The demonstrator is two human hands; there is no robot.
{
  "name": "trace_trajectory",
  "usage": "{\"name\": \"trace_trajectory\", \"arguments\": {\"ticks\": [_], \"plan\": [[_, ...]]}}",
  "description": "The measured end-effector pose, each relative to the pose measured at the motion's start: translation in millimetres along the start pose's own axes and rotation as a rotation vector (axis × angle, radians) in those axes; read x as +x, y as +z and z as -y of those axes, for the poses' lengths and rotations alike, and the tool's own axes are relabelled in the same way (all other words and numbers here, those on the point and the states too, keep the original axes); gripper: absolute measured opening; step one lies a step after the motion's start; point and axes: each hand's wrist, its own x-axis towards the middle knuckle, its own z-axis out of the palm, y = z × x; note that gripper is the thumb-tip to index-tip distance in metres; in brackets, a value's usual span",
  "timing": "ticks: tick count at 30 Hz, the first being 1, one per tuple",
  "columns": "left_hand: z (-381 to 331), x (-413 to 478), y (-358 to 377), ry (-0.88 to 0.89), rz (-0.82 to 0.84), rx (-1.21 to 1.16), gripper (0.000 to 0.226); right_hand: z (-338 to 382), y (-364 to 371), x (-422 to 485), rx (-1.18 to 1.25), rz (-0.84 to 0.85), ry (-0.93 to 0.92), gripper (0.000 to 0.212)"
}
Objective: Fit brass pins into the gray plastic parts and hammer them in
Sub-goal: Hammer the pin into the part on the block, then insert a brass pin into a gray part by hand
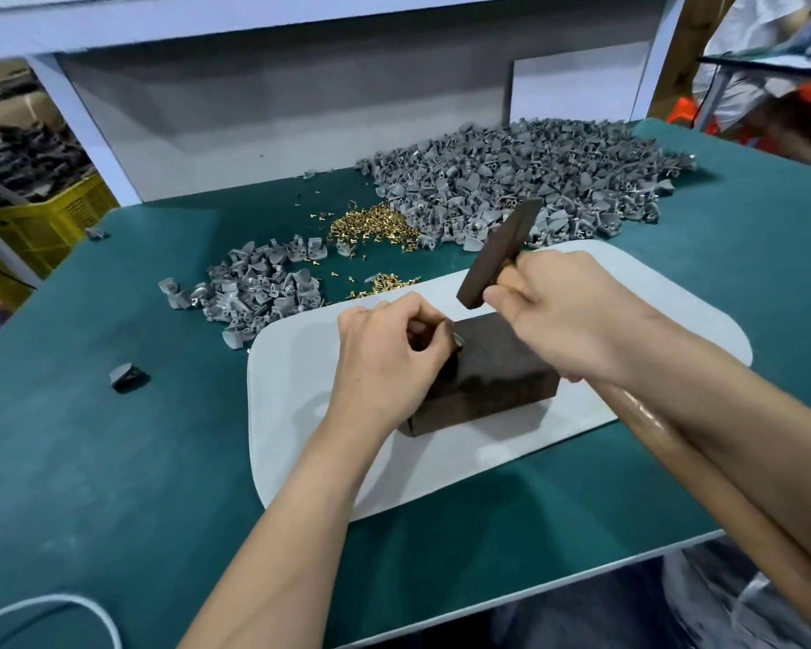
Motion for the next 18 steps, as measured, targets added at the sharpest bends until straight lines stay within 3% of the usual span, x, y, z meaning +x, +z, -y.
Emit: {"name": "trace_trajectory", "arguments": {"ticks": [4, 6, 11, 15, 17, 18], "plan": [[6, 6, -6, -0.123, -0.052, -0.198, 0.017, -42, 2, 33, 0.511, -0.038, 0.251, 0.032], [14, 11, -11, -0.226, -0.125, -0.349, 0.020, -68, 8, 49, 0.562, 0.007, 0.363, 0.030], [24, 17, -12, -0.338, -0.226, -0.457, 0.022, -101, 23, 71, 0.319, 0.069, 0.409, 0.039], [26, 16, -9, -0.336, -0.259, -0.468, 0.018, -93, 11, 84, -0.406, -0.099, 0.243, 0.045], [27, 17, -9, -0.324, -0.299, -0.476, 0.019, -75, 6, 89, -0.323, -0.152, 0.100, 0.037], [26, 17, -9, -0.318, -0.320, -0.476, 0.020, -63, 7, 91, -0.161, -0.092, 0.012, 0.032]]}}
